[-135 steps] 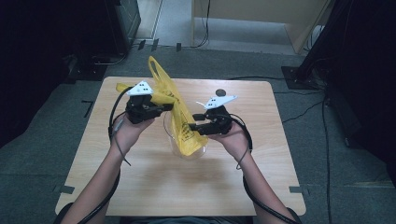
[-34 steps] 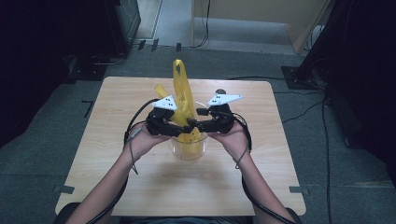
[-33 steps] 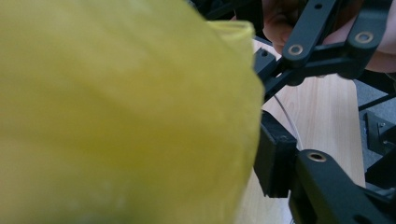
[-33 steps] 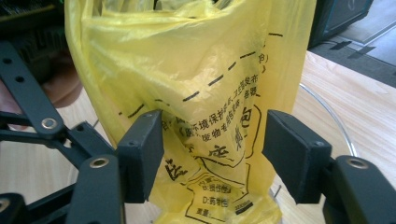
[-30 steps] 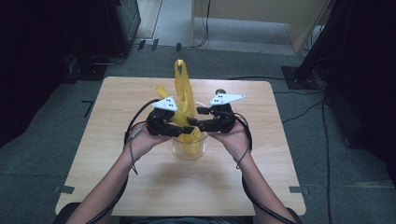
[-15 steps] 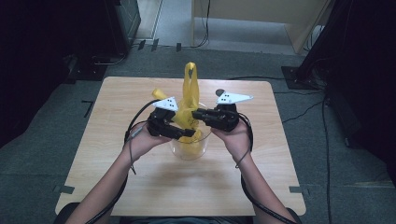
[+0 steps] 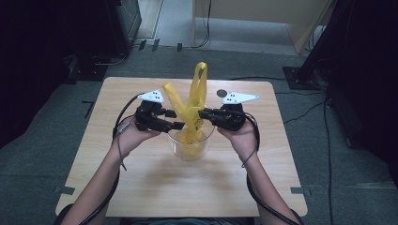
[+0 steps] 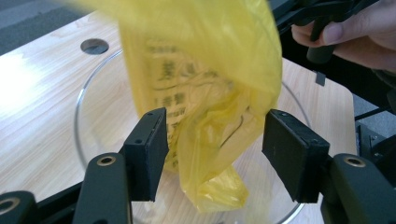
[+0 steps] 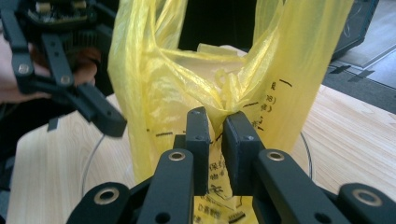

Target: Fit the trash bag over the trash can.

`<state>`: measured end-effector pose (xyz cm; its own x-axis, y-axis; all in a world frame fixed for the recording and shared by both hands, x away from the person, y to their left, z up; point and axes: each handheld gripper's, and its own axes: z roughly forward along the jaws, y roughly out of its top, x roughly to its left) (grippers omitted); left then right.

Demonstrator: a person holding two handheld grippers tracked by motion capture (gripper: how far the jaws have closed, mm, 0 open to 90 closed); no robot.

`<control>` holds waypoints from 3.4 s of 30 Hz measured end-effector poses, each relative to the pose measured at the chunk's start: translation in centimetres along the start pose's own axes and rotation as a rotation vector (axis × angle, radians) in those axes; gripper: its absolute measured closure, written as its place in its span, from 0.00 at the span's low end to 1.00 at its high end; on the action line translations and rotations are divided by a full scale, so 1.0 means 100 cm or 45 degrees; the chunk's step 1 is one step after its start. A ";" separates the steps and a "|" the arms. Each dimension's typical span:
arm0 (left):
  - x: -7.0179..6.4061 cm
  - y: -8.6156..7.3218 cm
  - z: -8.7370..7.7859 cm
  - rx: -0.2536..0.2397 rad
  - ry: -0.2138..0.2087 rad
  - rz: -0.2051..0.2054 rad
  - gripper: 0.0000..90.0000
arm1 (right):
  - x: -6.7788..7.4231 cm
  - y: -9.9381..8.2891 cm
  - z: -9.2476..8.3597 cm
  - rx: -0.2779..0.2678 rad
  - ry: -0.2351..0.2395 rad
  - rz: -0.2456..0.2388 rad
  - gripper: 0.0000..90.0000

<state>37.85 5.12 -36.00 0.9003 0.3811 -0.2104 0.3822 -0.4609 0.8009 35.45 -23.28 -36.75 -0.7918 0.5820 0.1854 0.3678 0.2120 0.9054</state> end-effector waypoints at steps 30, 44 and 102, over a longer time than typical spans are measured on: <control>0.017 0.000 -0.024 -0.201 -0.001 -0.186 0.48 | 0.014 -0.007 0.016 0.188 0.094 -0.164 0.96; 0.002 -0.003 0.005 -0.087 0.054 -0.136 0.78 | 0.020 -0.004 0.017 0.179 0.082 -0.185 0.86; 0.039 -0.027 -0.034 -0.101 0.169 -0.175 0.98 | -0.022 -0.006 -0.028 0.198 -0.322 -0.017 1.00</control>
<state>39.65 10.62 -37.10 0.8036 0.5405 -0.2492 0.4770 -0.3345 0.8127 35.66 -26.84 -36.62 -0.6575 0.7514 0.0554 0.4441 0.3272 0.8341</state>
